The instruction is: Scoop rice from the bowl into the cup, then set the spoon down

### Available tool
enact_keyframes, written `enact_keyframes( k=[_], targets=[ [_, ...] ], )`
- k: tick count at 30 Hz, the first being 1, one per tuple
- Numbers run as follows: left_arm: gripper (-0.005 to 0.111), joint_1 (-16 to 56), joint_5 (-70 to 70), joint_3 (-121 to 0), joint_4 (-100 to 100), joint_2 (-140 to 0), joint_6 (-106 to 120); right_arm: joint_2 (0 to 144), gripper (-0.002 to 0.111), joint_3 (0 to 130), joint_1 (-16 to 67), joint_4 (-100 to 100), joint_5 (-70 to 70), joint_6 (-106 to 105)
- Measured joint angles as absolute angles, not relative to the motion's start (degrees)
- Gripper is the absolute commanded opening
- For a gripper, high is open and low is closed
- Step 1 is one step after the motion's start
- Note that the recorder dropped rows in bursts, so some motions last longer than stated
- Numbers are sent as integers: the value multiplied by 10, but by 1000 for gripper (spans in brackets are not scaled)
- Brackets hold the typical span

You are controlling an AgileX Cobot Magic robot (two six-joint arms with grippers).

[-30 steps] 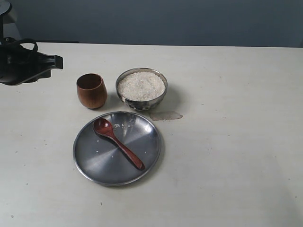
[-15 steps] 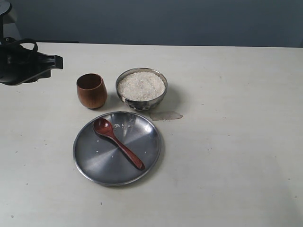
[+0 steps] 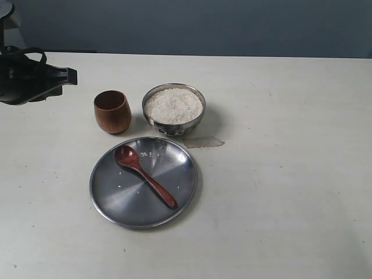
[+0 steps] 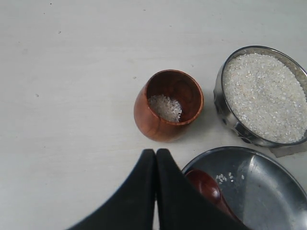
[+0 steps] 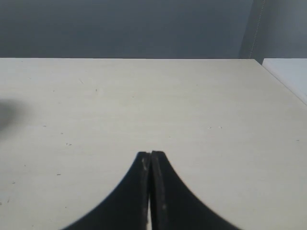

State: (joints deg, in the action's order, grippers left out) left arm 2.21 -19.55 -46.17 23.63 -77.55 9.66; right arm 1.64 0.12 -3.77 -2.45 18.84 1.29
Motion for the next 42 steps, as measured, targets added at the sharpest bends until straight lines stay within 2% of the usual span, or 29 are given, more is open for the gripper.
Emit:
enact_keyframes(
  k=[25,37,42],
  targets=[
    [0,22,-196,-462,236,-760,97,16,0,1,-38,-19,188,13],
    [0,22,-196,-462,236,-530,97,16,0,1,-38,-13,188,13],
    [0,22,-196,-462,236,-388,97,16,0,1,-38,-13,188,13]
  ],
)
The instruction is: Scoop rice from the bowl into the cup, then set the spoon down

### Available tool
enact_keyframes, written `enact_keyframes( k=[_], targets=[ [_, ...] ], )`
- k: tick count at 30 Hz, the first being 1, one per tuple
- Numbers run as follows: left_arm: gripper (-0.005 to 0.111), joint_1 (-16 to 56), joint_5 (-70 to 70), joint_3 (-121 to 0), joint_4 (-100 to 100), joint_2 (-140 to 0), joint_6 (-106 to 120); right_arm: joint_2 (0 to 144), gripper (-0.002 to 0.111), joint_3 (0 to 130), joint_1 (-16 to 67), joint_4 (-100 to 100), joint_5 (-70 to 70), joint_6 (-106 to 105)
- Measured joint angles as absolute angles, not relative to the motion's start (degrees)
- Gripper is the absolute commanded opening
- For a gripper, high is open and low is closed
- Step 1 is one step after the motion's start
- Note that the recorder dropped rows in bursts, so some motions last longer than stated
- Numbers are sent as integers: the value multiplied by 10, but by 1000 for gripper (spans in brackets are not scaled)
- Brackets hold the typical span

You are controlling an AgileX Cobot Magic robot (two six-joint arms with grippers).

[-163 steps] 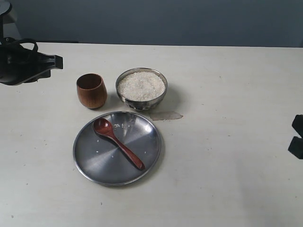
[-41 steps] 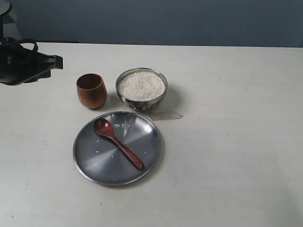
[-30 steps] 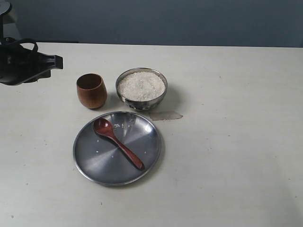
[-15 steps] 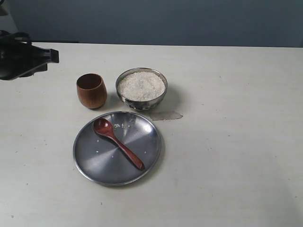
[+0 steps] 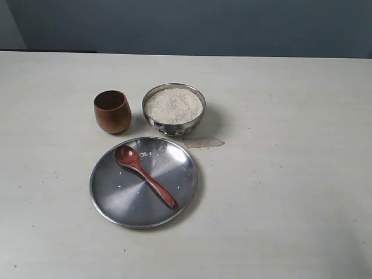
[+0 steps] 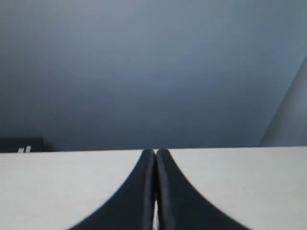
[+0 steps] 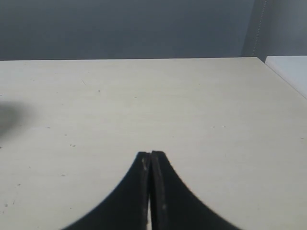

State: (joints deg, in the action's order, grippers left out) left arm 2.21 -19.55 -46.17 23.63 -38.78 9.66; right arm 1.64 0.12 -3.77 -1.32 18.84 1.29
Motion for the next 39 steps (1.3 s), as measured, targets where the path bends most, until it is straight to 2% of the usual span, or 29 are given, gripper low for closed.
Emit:
enact_keyframes(
  k=[11,19,24,29,39],
  targets=[
    [0,22,-196,-462,235,-219,97,16,0,1,-38,-13,188,13],
    [0,22,-254,-449,81,-160,97,16,0,1,-38,-13,188,13],
    [0,22,-257,-375,25,-158,97,16,0,1,-38,-13,188,13],
    [0,22,-201,-272,15,-157,96,16,0,1,-38,-13,188,13],
    [0,22,-132,-146,15,-73,95,16,0,1,-38,-13,188,13]
  ],
)
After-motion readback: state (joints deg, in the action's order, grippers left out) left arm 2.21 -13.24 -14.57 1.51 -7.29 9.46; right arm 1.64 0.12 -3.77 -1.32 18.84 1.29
